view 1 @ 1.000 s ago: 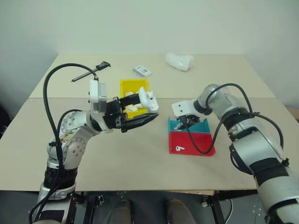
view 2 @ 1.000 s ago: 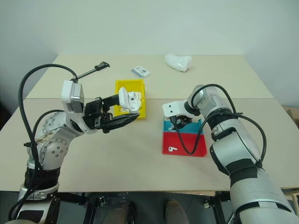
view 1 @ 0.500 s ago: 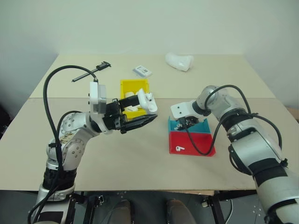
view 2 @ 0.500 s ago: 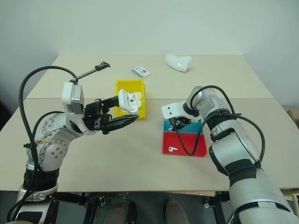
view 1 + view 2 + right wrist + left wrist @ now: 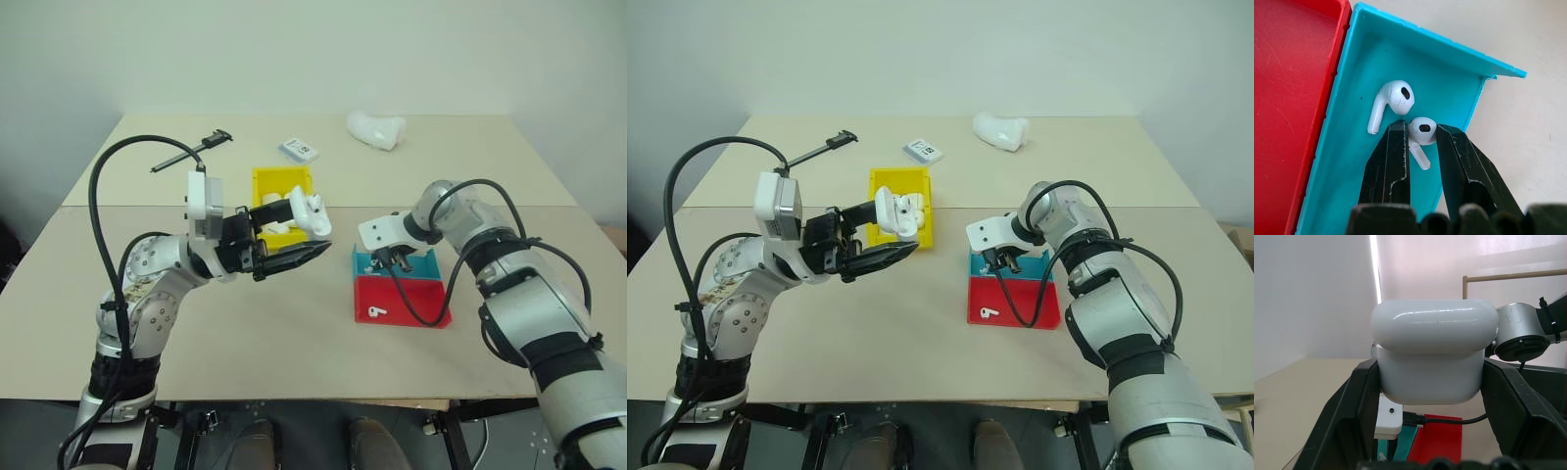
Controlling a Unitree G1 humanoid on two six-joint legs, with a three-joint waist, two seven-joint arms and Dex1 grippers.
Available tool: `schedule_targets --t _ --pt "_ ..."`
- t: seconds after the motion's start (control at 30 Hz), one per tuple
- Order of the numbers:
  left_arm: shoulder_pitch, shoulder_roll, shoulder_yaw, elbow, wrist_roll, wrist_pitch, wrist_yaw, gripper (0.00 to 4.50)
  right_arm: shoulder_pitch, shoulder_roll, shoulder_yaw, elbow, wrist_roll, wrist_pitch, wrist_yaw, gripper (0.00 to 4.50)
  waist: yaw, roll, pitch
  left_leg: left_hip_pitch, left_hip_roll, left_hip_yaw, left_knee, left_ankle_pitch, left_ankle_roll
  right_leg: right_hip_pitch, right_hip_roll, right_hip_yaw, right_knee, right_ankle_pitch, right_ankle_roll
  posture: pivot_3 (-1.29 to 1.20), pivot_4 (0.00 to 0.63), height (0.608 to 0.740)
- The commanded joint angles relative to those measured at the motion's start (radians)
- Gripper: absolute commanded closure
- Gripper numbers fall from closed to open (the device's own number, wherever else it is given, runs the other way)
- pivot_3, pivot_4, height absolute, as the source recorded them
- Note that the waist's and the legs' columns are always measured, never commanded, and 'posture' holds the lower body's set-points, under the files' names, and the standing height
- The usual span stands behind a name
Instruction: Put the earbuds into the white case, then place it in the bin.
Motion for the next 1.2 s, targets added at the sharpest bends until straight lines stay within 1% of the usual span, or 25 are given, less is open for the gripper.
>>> schedule_targets --t 0.03,0.13,0.2,0.3,0.33,0.43,0.5,0.57,0.63,0.7,0.73,0.8,0.87,0.93,1.0,1.07,1.2 --pt "-0.006 0.008 0.017 -0.034 -0.015 -0.011 -0.001 1.72 0.025 -0.007 -0.021 -0.007 0.011 0.021 0.024 3.89 0.000 0.000 0.000 0.000 0.000 0.000 0.000 0.000 0.000 0.000 0.000 0.000 0.000 0.000 0.000 0.00 0.150 0.740" --pt "-0.010 0.007 0.014 -0.032 -0.020 -0.008 -0.006 1.72 0.017 -0.012 -0.082 -0.020 0.066 0.091 0.029 3.89 0.000 0.000 0.000 0.000 0.000 0.000 0.000 0.000 0.000 0.000 0.000 0.000 0.000 0.000 0.000 0.00 0.150 0.740" --pt "-0.019 0.003 0.010 -0.025 -0.022 -0.007 -0.010 1.72 0.015 -0.040 -0.146 -0.065 0.120 0.155 0.040 3.89 0.001 0.000 0.000 0.000 0.000 0.000 0.000 0.000 0.000 0.000 0.000 0.000 0.000 0.000 0.000 0.00 0.150 0.740" --pt "-0.037 -0.010 -0.001 -0.007 -0.023 -0.010 -0.019 1.72 0.058 -0.110 -0.266 -0.234 0.219 0.298 0.033 3.89 0.006 0.001 0.001 -0.002 0.000 0.000 0.000 0.000 0.000 -0.001 0.000 0.000 0.000 0.000 0.000 0.00 0.150 0.740" --pt "-0.043 -0.016 -0.006 0.000 -0.022 -0.013 -0.024 1.72 0.090 -0.127 -0.326 -0.331 0.275 0.391 0.025 3.89 0.009 0.001 0.001 -0.002 0.000 -0.001 0.000 0.000 0.000 -0.001 0.000 0.000 0.000 0.000 0.000 0.00 0.150 0.740" --pt "-0.059 -0.041 -0.023 0.016 -0.018 -0.020 -0.032 1.72 0.214 -0.152 -0.520 -0.694 0.489 0.744 0.001 3.89 0.012 0.001 0.001 -0.003 0.000 -0.002 0.000 0.000 0.000 -0.002 0.000 -0.001 -0.001 0.000 0.000 0.00 0.150 0.740" --pt "-0.071 -0.057 -0.033 0.029 -0.015 -0.022 -0.039 1.72 0.303 -0.152 -0.662 -0.944 0.679 0.981 -0.023 3.89 0.012 0.001 0.001 -0.003 0.000 -0.003 0.000 0.000 0.000 -0.001 0.000 -0.001 -0.001 0.000 0.000 0.00 0.150 0.740" --pt "-0.090 -0.076 -0.047 0.049 -0.012 -0.026 -0.049 1.72 0.382 -0.128 -0.825 -1.169 0.892 1.226 -0.093 3.89 0.013 0.001 0.001 -0.003 0.000 -0.004 0.000 0.000 0.000 -0.001 0.000 -0.001 -0.001 0.000 0.000 0.00 0.150 0.740" --pt "-0.102 -0.087 -0.057 0.066 -0.010 -0.031 -0.063 1.72 0.440 -0.097 -0.943 -1.341 1.059 1.402 -0.183 3.89 0.011 0.001 0.001 -0.003 0.000 -0.005 0.000 0.000 0.000 -0.001 0.000 -0.001 0.000 0.000 0.000 0.00 0.150 0.740" --pt "-0.115 -0.098 -0.069 0.082 -0.006 -0.035 -0.082 1.72 0.467 -0.046 -1.064 -1.467 1.240 1.552 -0.294 3.89 0.008 0.001 0.001 -0.002 0.000 -0.006 0.000 0.000 0.000 0.000 0.000 0.000 0.000 0.000 0.000 0.00 0.150 0.740" --pt "-0.123 -0.105 -0.076 0.091 -0.005 -0.036 -0.091 1.72 0.473 -0.019 -1.118 -1.516 1.330 1.607 -0.357 3.89 0.006 0.001 0.001 -0.002 0.000 -0.007 0.000 0.000 0.000 0.000 0.000 -0.001 0.000 0.000 0.000 0.00 0.150 0.740" --pt "-0.141 -0.123 -0.093 0.108 0.002 -0.039 -0.103 1.72 0.484 0.019 -1.186 -1.589 1.497 1.671 -0.487 3.89 0.006 0.001 0.001 -0.001 0.000 -0.007 -0.001 0.000 0.000 0.000 0.000 0.000 0.000 0.000 0.000 0.00 0.150 0.740" --pt "-0.156 -0.138 -0.107 0.120 0.009 -0.042 -0.112 1.72 0.500 0.033 -1.204 -1.625 1.640 1.684 -0.614 3.89 0.006 0.001 0.001 -0.001 0.000 -0.007 -0.001 0.000 0.000 0.000 0.000 -0.001 0.000 0.000 0.000 0.00 0.150 0.740" --pt "-0.189 -0.170 -0.128 0.146 0.011 -0.044 -0.123 1.72 0.535 0.028 -1.159 -1.687 1.744 1.666 -0.747 3.89 0.006 0.001 0.001 -0.002 -0.001 -0.007 -0.001 0.000 0.001 0.000 0.000 -0.001 -0.001 0.000 0.000 0.00 0.150 0.740" --pt "-0.209 -0.188 -0.137 0.163 0.011 -0.044 -0.135 1.72 0.563 0.019 -1.118 -1.704 1.848 1.619 -0.867 3.89 0.006 0.001 0.001 -0.003 -0.001 -0.008 -0.001 -0.001 0.001 0.000 0.000 -0.001 -0.001 0.000 0.000 0.00 0.150 0.740" --pt "-0.215 -0.191 -0.138 0.173 0.015 -0.047 -0.145 1.72 0.595 -0.005 -1.079 -1.725 1.916 1.576 -0.938 3.89 0.003 0.001 0.001 -0.003 -0.001 -0.008 -0.001 -0.001 0.001 0.000 0.000 -0.001 -0.001 0.000 0.000 0.00 0.150 0.740" --pt "-0.217 -0.190 -0.134 0.184 0.017 -0.048 -0.163 1.72 0.652 -0.077 -0.997 -1.757 1.971 1.507 -1.026 3.89 0.002 0.001 0.001 -0.003 -0.001 -0.009 -0.001 -0.001 0.001 0.000 0.000 -0.001 -0.002 0.000 0.001 0.00 0.150 0.740"
